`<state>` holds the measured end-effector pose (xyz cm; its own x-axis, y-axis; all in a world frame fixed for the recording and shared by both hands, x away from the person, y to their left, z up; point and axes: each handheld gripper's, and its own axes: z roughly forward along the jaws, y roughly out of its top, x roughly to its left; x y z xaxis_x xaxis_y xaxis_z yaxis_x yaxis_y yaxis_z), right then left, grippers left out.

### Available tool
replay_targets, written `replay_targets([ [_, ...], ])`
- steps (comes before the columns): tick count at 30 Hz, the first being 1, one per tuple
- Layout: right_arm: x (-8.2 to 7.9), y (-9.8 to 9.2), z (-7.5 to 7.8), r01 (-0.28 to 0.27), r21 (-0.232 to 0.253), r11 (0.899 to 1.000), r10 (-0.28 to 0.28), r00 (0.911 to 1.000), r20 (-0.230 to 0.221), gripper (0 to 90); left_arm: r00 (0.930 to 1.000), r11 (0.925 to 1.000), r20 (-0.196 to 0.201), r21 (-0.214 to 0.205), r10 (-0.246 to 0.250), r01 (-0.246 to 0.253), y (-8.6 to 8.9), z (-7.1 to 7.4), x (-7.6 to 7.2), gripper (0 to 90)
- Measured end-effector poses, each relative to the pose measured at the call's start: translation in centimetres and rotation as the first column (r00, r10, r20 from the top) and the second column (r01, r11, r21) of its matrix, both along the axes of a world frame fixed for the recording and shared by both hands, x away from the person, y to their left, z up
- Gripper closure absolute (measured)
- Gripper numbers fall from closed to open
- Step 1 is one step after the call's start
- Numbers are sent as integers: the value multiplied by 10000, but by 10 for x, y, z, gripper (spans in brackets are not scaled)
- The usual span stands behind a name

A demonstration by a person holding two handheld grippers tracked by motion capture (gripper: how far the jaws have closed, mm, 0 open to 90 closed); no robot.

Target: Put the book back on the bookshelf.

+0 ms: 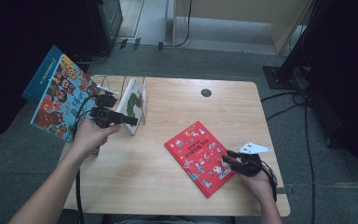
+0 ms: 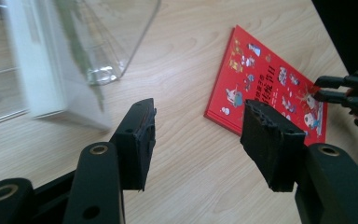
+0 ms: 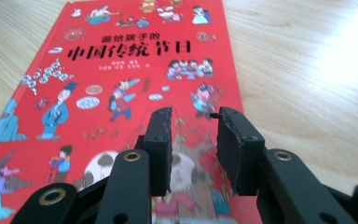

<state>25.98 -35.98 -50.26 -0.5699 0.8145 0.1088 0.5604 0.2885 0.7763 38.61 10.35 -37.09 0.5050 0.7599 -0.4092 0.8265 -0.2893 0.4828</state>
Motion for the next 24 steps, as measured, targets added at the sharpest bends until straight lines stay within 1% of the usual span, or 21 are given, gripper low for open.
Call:
replay_targets([
  [3, -6, -4, -1, 163, -28, 9999, -163, 9998, -81, 661, 9995, 9996, -89, 8, -297, 297, -12, -9, 0, 451],
  [7, -12, -10, -3, 290, -115, 9995, -291, 9995, -102, 664, 9986, 9987, -126, -88, -508, 507, -26, -18, 0, 452],
  [9, -15, -12, -4, 381, -110, 9992, -382, 9991, -171, 666, 9983, 9984, -142, -60, -557, 556, -34, -24, 1, 455],
  [13, -21, -18, -7, 549, -176, 9983, -554, 9981, -259, 673, 9964, 9965, -132, 1, -837, 837, -49, -34, 1, 456],
  [16, -26, -22, -7, 638, -124, 9979, -641, 9977, -230, 676, 9956, 9957, -121, -119, -925, 924, -56, -41, 1, 457],
  [18, -29, -24, -8, 688, -91, 9976, -690, 9974, -216, 680, 9947, 9949, -214, -157, -1003, 1000, -59, -46, 1, 457],
  [21, -33, -26, -8, 738, -63, 9973, -739, 9971, -189, 688, 9941, 9942, -166, 32, -1073, 1073, -65, -51, 1, 458],
  [23, -36, -28, -8, 783, -27, 9969, -784, 9967, -219, 694, 9928, 9932, -280, -82, -1167, 1165, -69, -54, 3, 459],
  [24, -37, -28, -8, 818, -19, 9966, -818, 9964, -220, 697, 9931, 9934, -241, -54, -1147, 1146, -71, -55, 3, 459],
])
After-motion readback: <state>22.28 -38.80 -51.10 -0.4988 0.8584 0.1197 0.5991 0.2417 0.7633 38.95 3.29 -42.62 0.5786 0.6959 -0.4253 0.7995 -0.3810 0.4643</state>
